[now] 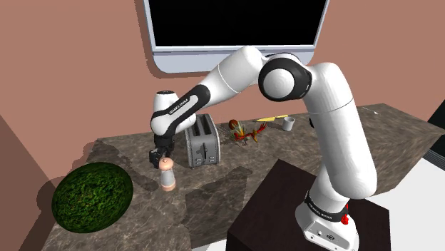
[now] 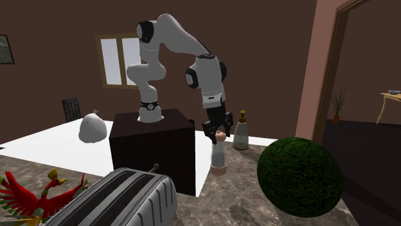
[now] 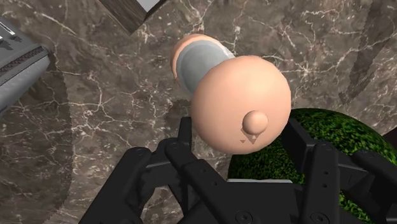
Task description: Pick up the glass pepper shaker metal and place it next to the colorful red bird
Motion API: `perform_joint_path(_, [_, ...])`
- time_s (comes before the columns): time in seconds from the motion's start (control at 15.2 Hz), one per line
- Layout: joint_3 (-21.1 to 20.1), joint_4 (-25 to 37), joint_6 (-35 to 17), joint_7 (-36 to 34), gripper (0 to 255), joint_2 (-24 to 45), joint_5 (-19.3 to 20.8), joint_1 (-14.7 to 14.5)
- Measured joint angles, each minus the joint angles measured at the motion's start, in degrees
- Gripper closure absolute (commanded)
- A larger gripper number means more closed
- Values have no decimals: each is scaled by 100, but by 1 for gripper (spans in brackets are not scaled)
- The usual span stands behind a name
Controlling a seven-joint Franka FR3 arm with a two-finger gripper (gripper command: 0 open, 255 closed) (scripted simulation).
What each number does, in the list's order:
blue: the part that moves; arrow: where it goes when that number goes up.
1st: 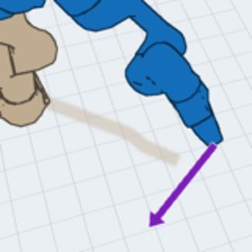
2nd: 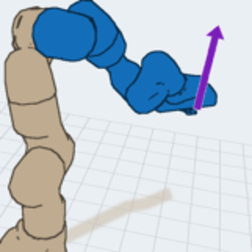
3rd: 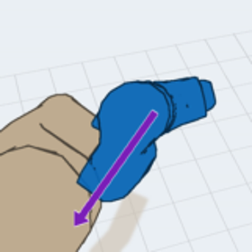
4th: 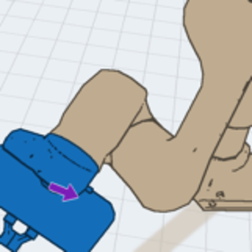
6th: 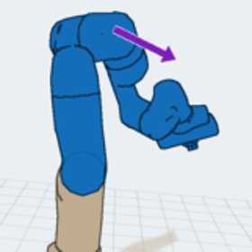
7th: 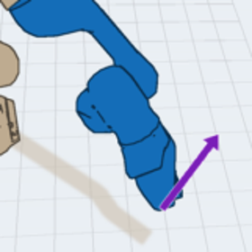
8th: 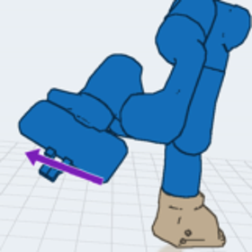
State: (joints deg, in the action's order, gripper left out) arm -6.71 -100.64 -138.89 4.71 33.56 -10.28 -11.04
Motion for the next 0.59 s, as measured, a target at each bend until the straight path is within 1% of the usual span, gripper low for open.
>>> perform_joint_path(0.59, [5,61,495,-112,255,-443,28,-6])
